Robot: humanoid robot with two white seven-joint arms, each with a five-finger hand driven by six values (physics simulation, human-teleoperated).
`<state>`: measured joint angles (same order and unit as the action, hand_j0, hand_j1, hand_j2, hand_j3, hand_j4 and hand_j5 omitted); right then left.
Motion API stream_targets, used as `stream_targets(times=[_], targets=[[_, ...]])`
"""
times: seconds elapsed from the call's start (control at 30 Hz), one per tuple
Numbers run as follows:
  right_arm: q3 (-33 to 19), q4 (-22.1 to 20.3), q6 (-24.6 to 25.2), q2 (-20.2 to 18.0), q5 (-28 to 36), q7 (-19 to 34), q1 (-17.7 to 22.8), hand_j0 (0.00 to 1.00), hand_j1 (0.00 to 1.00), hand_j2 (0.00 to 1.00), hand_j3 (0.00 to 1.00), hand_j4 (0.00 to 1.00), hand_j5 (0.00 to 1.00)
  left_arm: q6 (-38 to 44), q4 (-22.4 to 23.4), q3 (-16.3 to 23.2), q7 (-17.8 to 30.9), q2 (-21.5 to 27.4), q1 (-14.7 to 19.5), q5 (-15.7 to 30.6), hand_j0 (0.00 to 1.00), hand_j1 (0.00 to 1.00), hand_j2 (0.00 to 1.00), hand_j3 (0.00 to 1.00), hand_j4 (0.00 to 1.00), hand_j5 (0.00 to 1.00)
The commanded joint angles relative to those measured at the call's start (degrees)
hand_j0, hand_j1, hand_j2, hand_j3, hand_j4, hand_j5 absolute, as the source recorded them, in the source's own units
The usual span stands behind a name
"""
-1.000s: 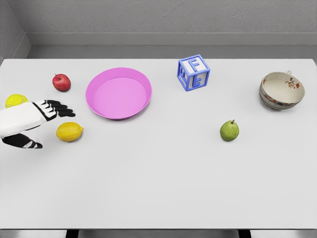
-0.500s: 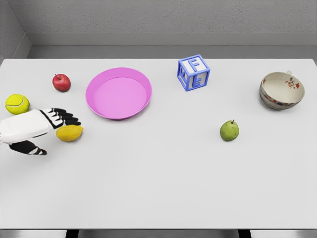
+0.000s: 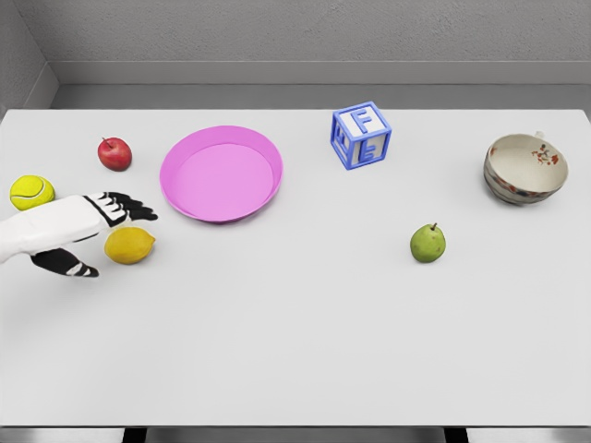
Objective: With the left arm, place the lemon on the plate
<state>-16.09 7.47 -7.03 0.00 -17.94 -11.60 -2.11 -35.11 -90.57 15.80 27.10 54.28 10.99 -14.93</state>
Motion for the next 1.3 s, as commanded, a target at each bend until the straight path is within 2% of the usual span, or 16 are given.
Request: stream_targets(times=[0.0,0.07,0.17,0.3,0.47,0.7,0.8,1.2,1.27], targets=[[0.0,0.0,0.0,0.0,0.01,0.0,0.0,1.0,1.0,1.0,1.0,1.0,1.0,0.11,1.01,0.02,0.06,-0.31,0.26,0.34,1.0,1.0,1.0,1.0,1.0,1.0],[0.0,0.0,0.0,0.0,0.01,0.0,0.0,1.0,1.0,1.0,1.0,1.0,1.0,0.11,1.01,0.02,0.67,-0.22,0.53,0.34,1.0,1.0,1.0,1.0,1.0,1.0],[0.0,0.0,0.0,0.0,0.01,0.0,0.0,1.0,1.0,1.0,1.0,1.0,1.0,0.11,1.01,2.74,2.08,-1.36,1.32,1.49,1.0,1.0,1.0,1.0,1.0,1.0],[0.0,0.0,0.0,0.0,0.01,0.0,0.0,1.0,1.0,1.0,1.0,1.0,1.0,0.11,0.92,2.92,2.44,-3.56,2.2,0.7,1.0,1.0,1.0,1.0,1.0,1.0],[0.0,0.0,0.0,0.0,0.01,0.0,0.0,1.0,1.0,1.0,1.0,1.0,1.0,2.15,1.01,3.71,2.61,-3.65,3.34,0.52,1.0,1.0,1.0,1.0,1.0,1.0],[0.0,0.0,0.0,0.0,0.01,0.0,0.0,1.0,1.0,1.0,1.0,1.0,1.0,4.61,3.47,3.97,2.7,-4.88,3.87,0.43,1.0,1.0,1.0,1.0,1.0,1.0],[0.0,0.0,0.0,0.0,0.01,0.0,0.0,1.0,1.0,1.0,1.0,1.0,1.0,6.9,3.56,4.67,4.72,-5.67,5.27,0.08,1.0,1.0,1.0,1.0,1.0,1.0],[0.0,0.0,0.0,0.0,0.1,0.0,0.0,1.0,1.0,1.0,1.0,1.0,1.0,6.99,6.11,5.64,5.07,-6.11,5.8,-1.24,1.0,1.0,1.0,1.0,1.0,1.0],[0.0,0.0,0.0,0.0,0.1,0.0,0.0,1.0,1.0,1.0,1.0,1.0,1.0,6.99,6.11,5.64,5.07,-6.11,5.8,-2.56,0.95,0.95,0.95,0.95,0.95,0.95]])
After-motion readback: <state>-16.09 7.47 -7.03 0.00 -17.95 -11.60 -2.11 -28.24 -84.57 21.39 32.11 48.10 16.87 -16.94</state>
